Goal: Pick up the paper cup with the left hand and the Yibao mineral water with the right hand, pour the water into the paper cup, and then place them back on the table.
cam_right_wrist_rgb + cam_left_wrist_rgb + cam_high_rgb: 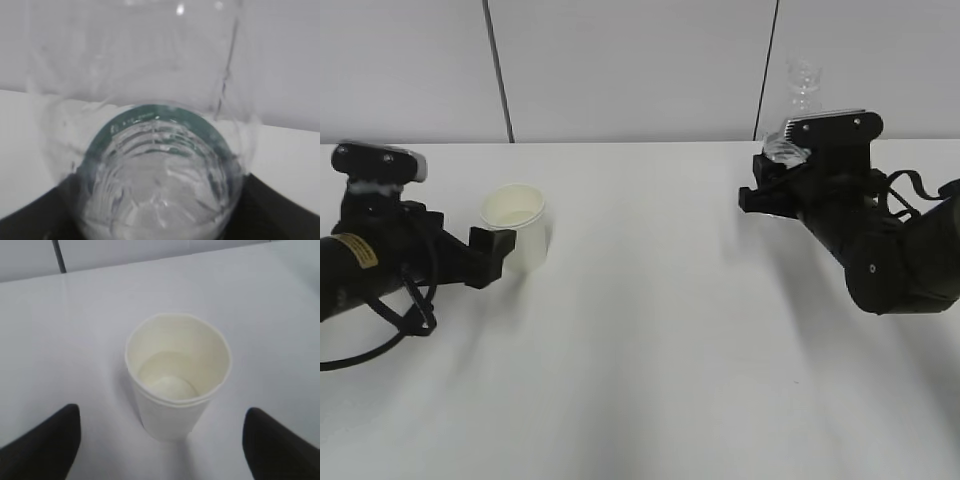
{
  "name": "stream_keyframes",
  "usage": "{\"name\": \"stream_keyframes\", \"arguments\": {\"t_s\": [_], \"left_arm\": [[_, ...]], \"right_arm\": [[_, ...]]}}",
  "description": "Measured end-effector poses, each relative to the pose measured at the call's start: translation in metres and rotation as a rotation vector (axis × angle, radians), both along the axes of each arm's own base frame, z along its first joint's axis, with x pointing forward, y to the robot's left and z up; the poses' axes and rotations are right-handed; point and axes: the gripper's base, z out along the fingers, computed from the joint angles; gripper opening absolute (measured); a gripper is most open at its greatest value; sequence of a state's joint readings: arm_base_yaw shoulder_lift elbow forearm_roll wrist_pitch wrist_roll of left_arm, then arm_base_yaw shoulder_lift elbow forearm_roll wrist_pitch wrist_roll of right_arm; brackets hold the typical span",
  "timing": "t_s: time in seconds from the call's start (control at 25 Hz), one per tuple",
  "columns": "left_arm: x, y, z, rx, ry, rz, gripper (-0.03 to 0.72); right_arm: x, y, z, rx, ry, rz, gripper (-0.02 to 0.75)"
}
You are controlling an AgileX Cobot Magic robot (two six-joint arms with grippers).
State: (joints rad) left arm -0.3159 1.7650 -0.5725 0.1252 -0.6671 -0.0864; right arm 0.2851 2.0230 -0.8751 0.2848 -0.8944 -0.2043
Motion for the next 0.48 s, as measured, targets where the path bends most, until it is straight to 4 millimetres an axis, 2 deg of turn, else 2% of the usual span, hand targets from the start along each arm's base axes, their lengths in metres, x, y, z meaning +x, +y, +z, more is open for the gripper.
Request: {"name": "stream_keyframes", "arguments": {"t_s": [0.28,0.48], "left_arm": [[-0.021,0.004,0.065,-0.026,-0.091,0.01,0.59],[-0.04,0.002,0.093,-0.038,-0.134,-0.016,0.59]], "right_arm": [[0.003,-0.004,-0.035,0.028,0.042,-0.018,0.45],[0.009,-0.001,-0.046,0.053,0.053,-0.018,0.449]]}}
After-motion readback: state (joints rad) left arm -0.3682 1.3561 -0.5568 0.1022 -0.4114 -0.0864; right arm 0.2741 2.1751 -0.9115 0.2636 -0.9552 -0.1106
